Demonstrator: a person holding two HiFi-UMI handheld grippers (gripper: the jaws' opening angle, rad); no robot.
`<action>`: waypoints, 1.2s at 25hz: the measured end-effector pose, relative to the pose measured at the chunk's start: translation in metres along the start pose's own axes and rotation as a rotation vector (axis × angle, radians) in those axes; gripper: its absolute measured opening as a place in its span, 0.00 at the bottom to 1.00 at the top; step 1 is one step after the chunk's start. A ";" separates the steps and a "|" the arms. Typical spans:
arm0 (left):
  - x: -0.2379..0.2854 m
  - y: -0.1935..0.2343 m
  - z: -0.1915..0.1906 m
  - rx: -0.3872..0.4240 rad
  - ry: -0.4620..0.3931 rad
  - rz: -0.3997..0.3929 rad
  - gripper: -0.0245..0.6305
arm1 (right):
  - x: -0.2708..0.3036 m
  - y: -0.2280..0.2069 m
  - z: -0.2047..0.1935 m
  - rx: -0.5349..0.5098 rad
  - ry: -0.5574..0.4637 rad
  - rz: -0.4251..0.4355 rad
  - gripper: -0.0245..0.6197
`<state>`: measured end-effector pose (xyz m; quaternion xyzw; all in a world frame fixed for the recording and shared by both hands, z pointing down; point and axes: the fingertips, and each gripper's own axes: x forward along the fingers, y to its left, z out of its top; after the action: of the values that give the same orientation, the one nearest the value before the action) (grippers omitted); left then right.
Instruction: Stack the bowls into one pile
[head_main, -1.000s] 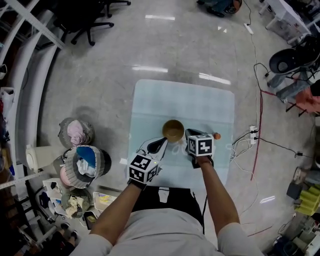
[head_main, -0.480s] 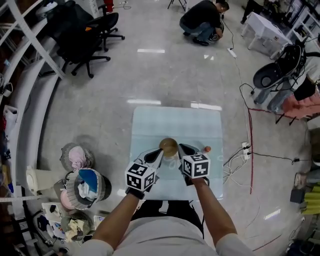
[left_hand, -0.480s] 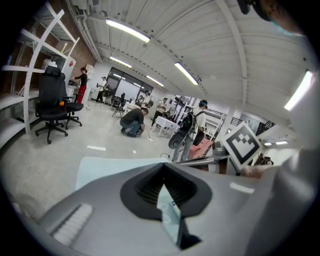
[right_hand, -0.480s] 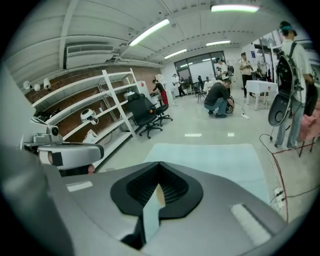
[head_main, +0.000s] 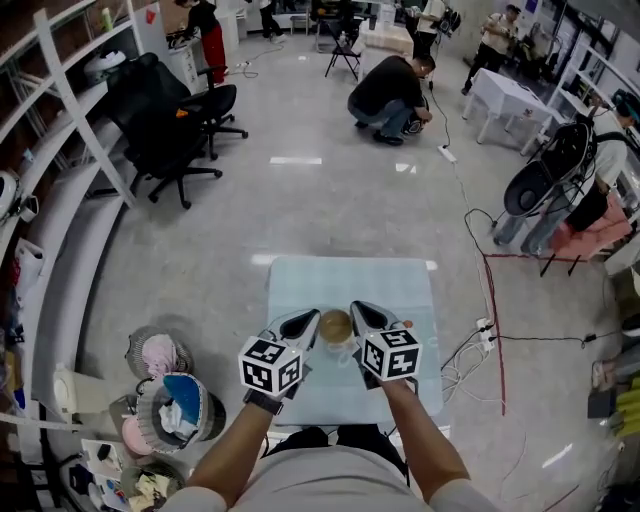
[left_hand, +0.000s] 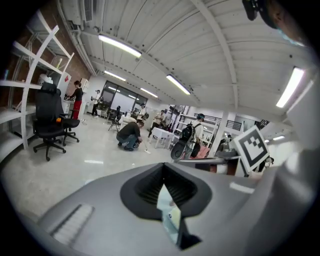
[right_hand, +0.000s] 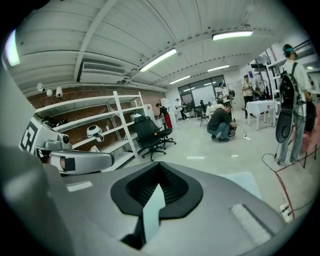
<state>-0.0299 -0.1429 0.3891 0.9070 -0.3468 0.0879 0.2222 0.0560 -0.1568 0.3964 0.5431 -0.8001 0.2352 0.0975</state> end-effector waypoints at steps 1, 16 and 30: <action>-0.004 -0.002 0.009 0.009 -0.017 -0.002 0.05 | -0.003 0.004 0.009 -0.008 -0.019 0.001 0.05; -0.064 -0.031 0.118 0.098 -0.215 0.013 0.05 | -0.067 0.050 0.116 -0.099 -0.272 0.024 0.05; -0.069 -0.032 0.136 0.130 -0.265 0.018 0.05 | -0.067 0.055 0.128 -0.120 -0.293 0.026 0.05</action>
<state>-0.0590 -0.1443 0.2359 0.9200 -0.3747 -0.0083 0.1144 0.0449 -0.1473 0.2428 0.5543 -0.8255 0.1062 0.0089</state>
